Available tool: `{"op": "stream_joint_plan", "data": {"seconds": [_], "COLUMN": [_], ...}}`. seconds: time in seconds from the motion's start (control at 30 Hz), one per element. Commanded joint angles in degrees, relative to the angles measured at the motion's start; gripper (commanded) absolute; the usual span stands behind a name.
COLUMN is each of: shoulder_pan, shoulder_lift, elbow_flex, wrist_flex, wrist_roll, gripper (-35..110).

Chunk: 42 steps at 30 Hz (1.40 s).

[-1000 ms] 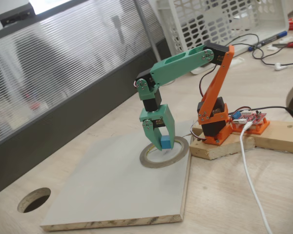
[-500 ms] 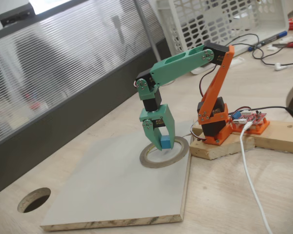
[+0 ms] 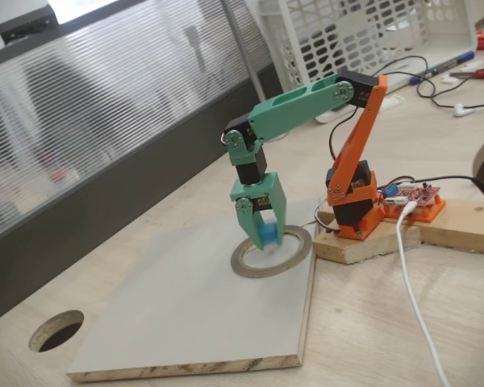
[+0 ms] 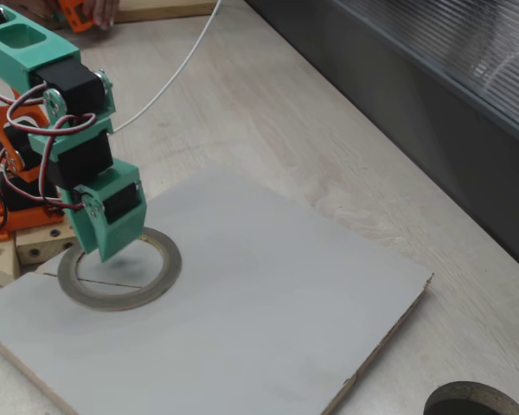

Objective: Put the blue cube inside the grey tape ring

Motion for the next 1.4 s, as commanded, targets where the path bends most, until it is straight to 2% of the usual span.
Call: {"op": "stream_joint_plan", "data": {"seconds": [0.0,0.13,0.27,1.37], "shoulder_pan": [0.5,0.5,0.4,0.6], "shoulder_lift": [0.7,0.5,0.5,1.1], "elbow_flex": [0.4,0.4,0.4,-0.7], "wrist_flex": [2.1,7.1,8.0,9.4], "wrist_roll": [1.2,1.2,1.2,1.1], "gripper": [45,74,88,89]}}
